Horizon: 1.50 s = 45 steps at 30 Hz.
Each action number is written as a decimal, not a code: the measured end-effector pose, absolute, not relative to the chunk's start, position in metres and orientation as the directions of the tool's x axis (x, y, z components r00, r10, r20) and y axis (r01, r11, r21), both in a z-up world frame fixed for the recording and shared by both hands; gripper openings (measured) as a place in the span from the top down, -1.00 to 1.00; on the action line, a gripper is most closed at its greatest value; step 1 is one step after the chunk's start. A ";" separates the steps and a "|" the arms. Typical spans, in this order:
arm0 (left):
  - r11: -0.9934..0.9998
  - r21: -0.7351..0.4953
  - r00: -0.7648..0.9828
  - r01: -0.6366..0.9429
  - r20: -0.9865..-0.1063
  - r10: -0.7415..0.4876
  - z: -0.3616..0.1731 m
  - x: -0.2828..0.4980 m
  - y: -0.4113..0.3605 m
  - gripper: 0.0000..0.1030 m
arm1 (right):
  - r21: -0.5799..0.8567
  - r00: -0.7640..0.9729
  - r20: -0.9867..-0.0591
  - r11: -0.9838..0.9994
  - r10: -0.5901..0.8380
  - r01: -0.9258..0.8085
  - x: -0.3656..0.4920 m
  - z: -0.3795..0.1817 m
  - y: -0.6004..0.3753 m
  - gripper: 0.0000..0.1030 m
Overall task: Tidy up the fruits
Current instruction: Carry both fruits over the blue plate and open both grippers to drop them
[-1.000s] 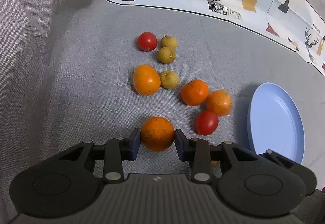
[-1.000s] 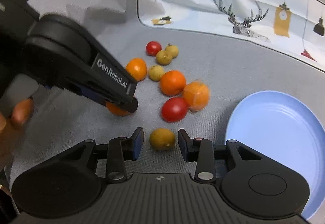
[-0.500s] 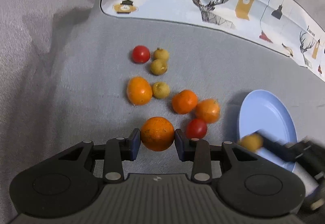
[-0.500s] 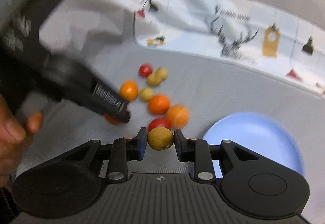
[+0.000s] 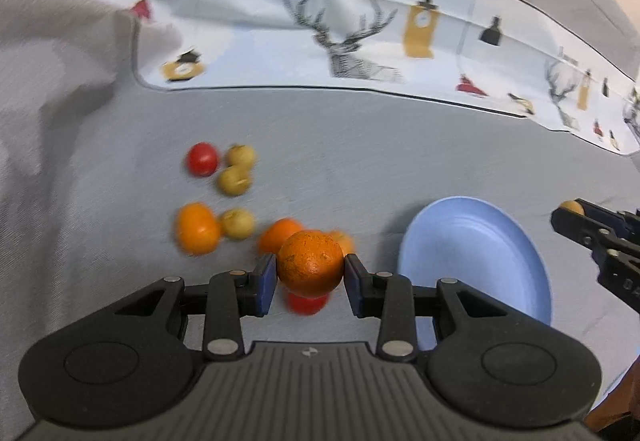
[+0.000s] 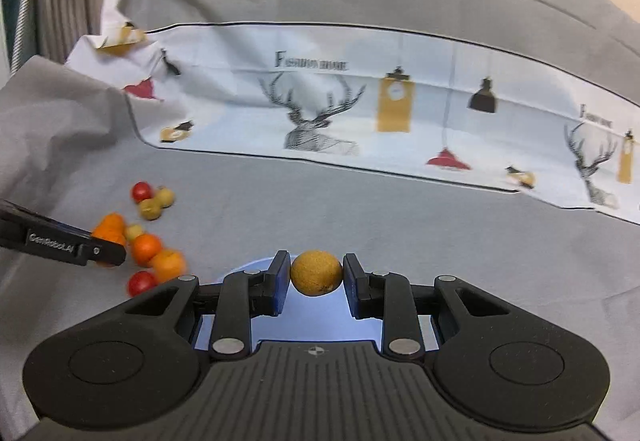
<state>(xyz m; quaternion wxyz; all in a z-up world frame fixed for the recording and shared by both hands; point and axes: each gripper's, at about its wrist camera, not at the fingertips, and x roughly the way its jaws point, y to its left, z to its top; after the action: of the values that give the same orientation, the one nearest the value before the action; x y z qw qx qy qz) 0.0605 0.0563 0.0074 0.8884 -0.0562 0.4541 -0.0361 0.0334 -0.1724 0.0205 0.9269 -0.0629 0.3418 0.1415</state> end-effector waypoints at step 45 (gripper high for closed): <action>0.898 -0.054 0.500 0.436 -0.816 -0.292 -0.022 0.043 -0.052 0.22 | -0.077 0.661 -0.740 0.960 0.126 -0.270 0.037 -0.003 -0.189 0.42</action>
<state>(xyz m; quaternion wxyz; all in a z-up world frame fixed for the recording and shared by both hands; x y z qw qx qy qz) 0.0429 -0.0522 -0.0224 0.8623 0.0798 0.4533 -0.2110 0.0373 -0.1891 -0.0026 0.9068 -0.0904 0.3971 0.1092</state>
